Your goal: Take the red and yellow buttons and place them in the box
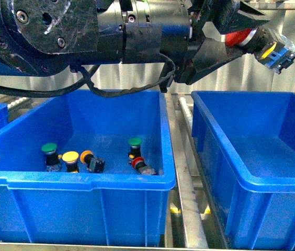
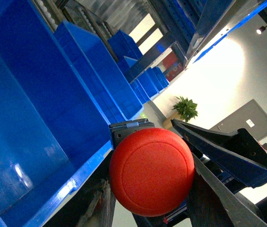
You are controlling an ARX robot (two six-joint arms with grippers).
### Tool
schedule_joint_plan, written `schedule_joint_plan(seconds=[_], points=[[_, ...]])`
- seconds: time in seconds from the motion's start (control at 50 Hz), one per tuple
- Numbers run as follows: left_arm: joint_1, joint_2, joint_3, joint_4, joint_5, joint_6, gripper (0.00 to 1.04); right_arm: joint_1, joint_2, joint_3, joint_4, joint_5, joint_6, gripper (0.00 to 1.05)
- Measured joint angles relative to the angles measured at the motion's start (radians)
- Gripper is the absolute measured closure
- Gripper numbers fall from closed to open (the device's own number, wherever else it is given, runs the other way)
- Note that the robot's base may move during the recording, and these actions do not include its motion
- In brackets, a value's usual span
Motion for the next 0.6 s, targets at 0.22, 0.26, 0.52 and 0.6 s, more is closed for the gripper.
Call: schedule_joint_plan(seconds=[0.22, 0.26, 0.52, 0.6], points=[[-0.016, 0.025, 0.018, 0.0, 0.008, -0.002, 0.72, 0.029, 0.024, 0.025, 0.007, 0.01, 0.0, 0.07], [-0.018, 0.028, 0.02, -0.001, 0.009, -0.001, 0.72, 0.032, 0.027, 0.03, 0.008, 0.013, 0.0, 0.07], [-0.02, 0.041, 0.035, -0.001, 0.01, -0.007, 0.72, 0.054, 0.042, 0.056, 0.009, 0.023, -0.001, 0.07], [-0.023, 0.043, 0.04, -0.001, 0.01, -0.008, 0.72, 0.056, 0.046, 0.058, 0.015, 0.023, -0.001, 0.07]])
